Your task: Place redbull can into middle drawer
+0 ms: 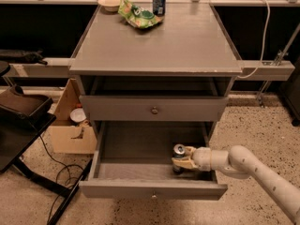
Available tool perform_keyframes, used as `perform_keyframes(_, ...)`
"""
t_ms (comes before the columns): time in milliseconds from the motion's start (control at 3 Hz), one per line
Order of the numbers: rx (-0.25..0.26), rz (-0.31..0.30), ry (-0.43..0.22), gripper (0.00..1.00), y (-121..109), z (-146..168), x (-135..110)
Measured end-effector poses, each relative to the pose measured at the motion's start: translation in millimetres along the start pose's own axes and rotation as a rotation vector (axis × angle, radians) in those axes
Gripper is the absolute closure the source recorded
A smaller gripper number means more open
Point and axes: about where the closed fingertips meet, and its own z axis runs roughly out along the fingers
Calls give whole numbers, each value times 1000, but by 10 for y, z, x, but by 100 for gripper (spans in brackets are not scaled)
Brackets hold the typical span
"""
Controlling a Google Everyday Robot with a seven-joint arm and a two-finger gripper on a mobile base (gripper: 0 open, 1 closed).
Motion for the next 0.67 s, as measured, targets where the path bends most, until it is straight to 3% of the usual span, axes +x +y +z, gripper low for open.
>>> perform_keyframes(333, -1, 4, -3, 82, 0, 6, 7)
perform_keyframes(667, -1, 4, -3, 58, 0, 6, 7)
